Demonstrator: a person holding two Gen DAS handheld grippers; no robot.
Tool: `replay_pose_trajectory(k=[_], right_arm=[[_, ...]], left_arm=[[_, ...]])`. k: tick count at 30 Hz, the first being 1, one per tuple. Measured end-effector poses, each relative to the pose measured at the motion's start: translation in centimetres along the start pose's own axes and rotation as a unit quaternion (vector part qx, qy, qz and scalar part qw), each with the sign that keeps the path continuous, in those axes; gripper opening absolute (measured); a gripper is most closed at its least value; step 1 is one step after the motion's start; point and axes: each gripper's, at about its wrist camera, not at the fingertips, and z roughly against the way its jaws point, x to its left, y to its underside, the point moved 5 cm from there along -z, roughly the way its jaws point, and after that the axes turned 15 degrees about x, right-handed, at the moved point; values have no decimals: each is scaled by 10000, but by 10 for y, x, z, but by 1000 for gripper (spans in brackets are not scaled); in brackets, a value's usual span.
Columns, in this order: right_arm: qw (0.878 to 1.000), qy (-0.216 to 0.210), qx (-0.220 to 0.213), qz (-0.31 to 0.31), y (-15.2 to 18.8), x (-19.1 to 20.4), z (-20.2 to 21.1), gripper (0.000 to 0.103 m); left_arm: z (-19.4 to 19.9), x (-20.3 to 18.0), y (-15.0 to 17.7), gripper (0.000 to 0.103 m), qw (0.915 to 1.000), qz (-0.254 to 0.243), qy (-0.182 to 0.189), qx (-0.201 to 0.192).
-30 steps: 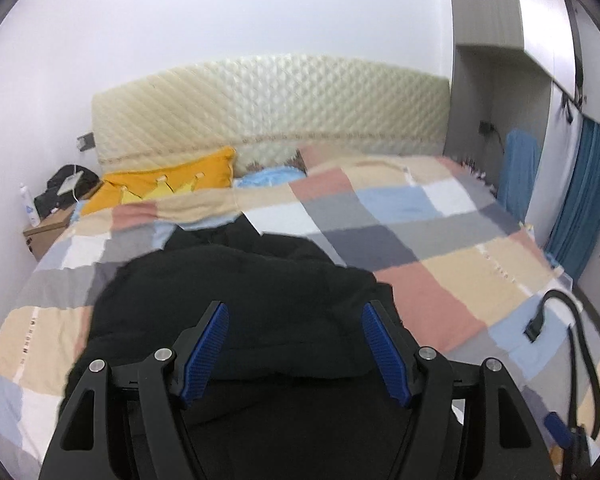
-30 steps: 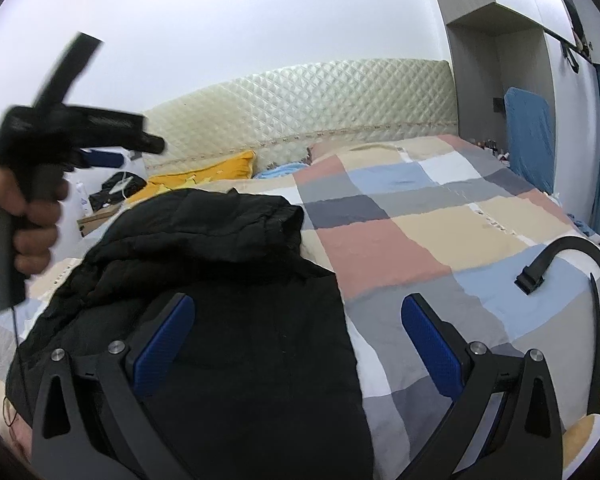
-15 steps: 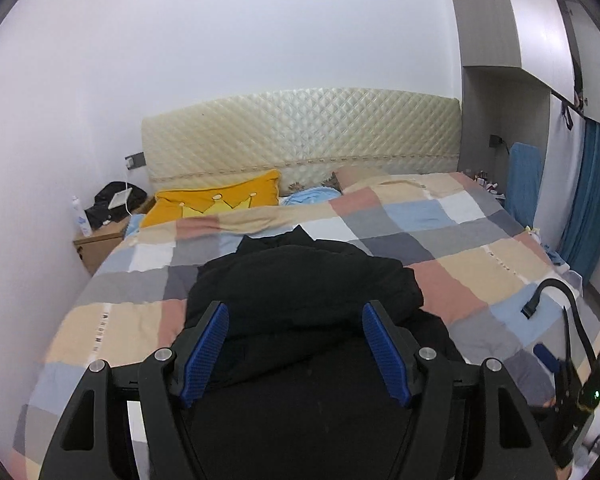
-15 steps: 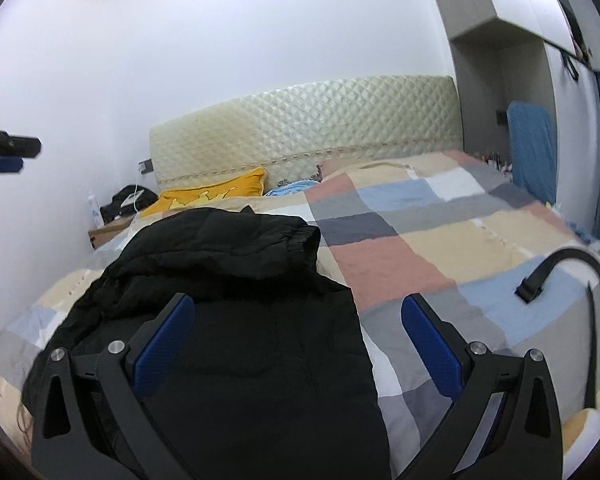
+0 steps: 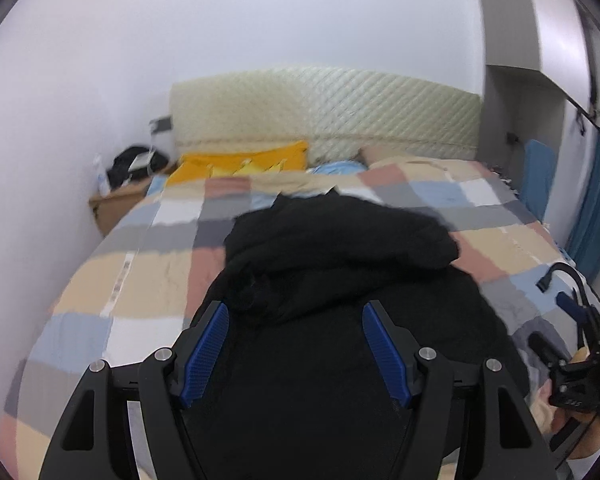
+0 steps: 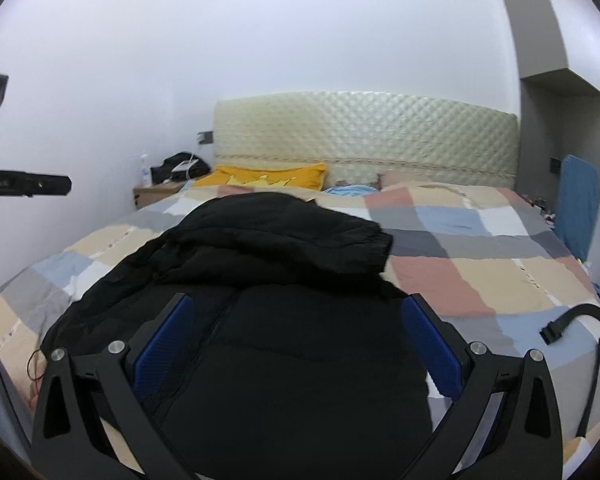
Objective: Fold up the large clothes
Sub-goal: 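Bring both tools to the jacket hem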
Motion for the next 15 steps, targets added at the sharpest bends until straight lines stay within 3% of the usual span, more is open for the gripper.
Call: replay_pose_trajectory(k=[9,15], right_arm=[[9994,-263,231,76,9,11,-4,103],[9987,-308,345,210,15,20,-2,103]], left_arm=[[-28,33,38,69,9992,337,-6,221],[-49,35,56,69,9970,560,247,480]])
